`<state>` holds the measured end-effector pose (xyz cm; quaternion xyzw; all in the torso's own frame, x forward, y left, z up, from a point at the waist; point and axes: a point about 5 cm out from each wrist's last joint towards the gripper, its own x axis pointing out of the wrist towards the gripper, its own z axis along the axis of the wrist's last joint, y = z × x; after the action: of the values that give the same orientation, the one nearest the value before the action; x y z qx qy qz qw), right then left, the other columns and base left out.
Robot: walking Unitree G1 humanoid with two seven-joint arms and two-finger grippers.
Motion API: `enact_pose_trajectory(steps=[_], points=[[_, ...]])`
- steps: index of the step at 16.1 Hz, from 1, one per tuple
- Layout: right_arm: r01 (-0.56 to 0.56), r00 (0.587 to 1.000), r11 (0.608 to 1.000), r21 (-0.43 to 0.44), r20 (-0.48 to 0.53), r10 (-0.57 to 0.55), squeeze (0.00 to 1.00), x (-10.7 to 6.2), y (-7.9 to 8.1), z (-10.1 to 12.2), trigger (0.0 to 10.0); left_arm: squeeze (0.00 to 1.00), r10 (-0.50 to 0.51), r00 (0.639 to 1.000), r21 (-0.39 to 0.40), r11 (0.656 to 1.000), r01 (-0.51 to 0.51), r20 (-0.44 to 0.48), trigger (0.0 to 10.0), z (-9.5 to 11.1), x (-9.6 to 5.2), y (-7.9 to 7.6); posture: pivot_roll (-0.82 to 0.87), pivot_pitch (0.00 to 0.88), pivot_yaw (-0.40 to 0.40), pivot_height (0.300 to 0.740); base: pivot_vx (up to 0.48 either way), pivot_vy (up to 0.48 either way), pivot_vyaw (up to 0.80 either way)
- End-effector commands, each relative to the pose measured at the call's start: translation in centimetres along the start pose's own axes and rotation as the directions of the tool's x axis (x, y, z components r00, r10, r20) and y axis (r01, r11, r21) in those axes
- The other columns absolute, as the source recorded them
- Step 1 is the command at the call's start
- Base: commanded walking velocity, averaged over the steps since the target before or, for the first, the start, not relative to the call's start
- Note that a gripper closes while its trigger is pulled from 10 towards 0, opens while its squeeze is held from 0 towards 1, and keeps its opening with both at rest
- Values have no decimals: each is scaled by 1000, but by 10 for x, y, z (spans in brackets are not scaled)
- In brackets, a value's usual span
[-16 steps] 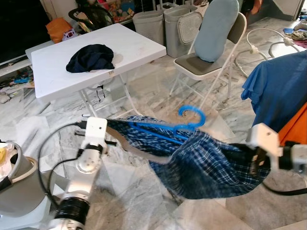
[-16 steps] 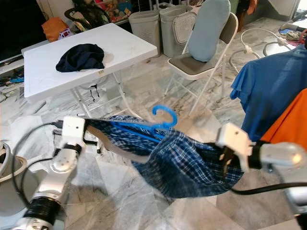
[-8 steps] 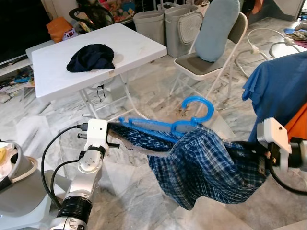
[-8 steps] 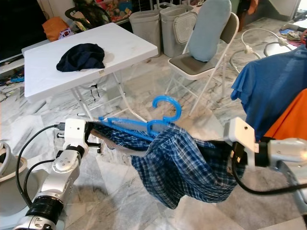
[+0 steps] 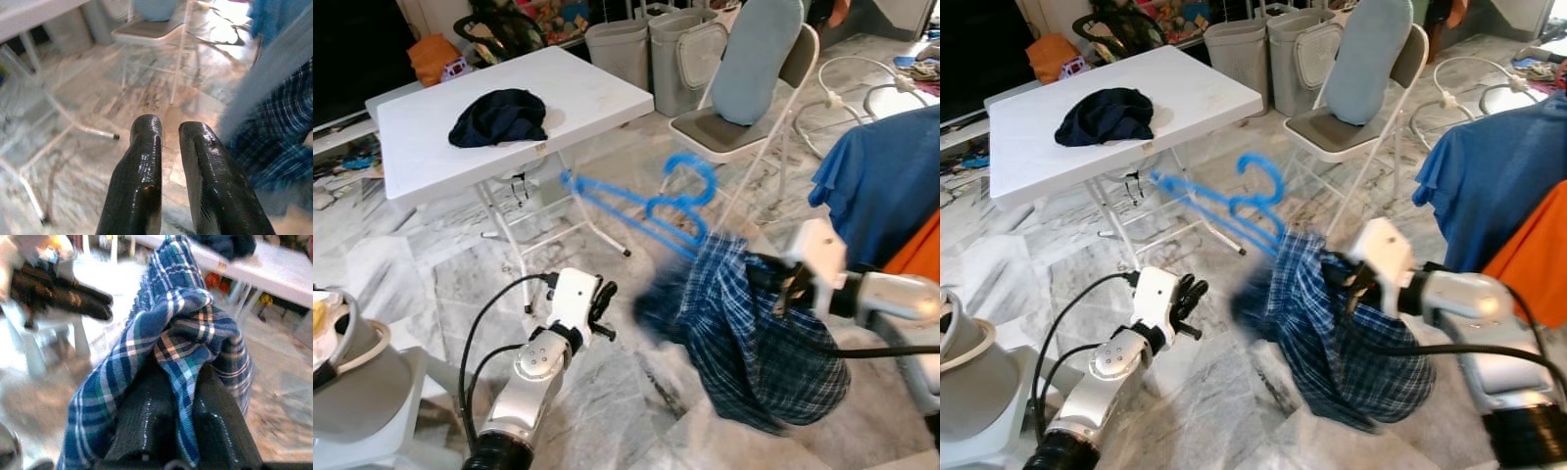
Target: Hang hanger
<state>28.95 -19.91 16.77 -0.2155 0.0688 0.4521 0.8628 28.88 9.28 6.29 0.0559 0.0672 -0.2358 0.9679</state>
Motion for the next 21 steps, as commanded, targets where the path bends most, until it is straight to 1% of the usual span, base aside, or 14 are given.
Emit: enact_pose_trajectory(steps=[1,2,3,5,8,9,10,12,13,14,15,17,20,21], points=[[11,999,998,-56,-43,-13,0,8,-1,-3,10000,1000,-15,1000,87,996,16,-12,10000,-3,-5,2,-134,0,137,740,0,0,0],[20,997,998,-55,-70,-23,0,7,-3,-10,10000,1000,-36,999,149,988,37,-12,10000,-5,-8,3,-134,0,137,740,0,0,0],[34,995,997,-71,-91,-41,0,3,-6,-17,10000,1000,-59,998,170,984,60,-14,10000,-7,-15,6,-134,0,137,740,0,0,0],[48,992,994,-98,-115,-59,0,1,-11,-20,10000,1000,-88,996,157,984,87,-3,10000,-6,-20,6,-134,0,137,740,0,0,0],[26,982,986,-167,-178,-56,0,-4,-17,-26,10000,1000,-190,981,191,965,178,49,10000,3,-25,-2,-134,0,137,740,0,0,0],[2,979,975,-221,-198,-47,0,-7,-19,-29,10000,1000,-252,965,222,947,230,75,10000,8,-27,-7,-132,0,136,740,0,0,0],[-14,978,968,-251,-206,-39,0,-8,-20,-29,10000,1000,-274,958,233,940,249,80,10000,9,-28,-8,-132,0,136,740,0,0,0],[-72,970,950,-304,-243,-5,0,-11,-19,-31,10000,1000,-306,949,264,924,276,81,10000,10,-30,-10,-132,0,136,740,0,0,0],[-182,953,926,-331,-293,82,0,-14,-18,-32,10000,1000,-342,937,289,906,309,72,10000,10,-32,-13,-135,0,137,740,0,0,0],[-223,946,915,-336,-302,119,0,-15,-17,-32,10000,1000,-354,933,293,901,320,70,10000,10,-32,-14,-135,0,137,740,0,0,0],[-314,928,883,-349,-310,208,0,-18,-17,-26,10000,1000,-386,920,295,888,353,61,10000,12,-35,-15,-135,0,133,740,0,0,0],[-352,916,867,-352,-321,242,0,-20,-19,-24,10000,1000,-401,914,293,882,369,55,10000,12,-37,-14,-135,0,133,740,0,0,0],[-358,920,864,-354,-293,261,0,-21,-23,-16,10000,1000,-413,910,286,876,387,33,10000,10,-39,-11,-133,0,130,740,0,0,0],[-368,920,855,-364,-273,280,0,-23,-25,-9,10000,1000,-444,896,278,862,424,8,10000,7,-40,-10,-133,0,130,740,0,0,0]])
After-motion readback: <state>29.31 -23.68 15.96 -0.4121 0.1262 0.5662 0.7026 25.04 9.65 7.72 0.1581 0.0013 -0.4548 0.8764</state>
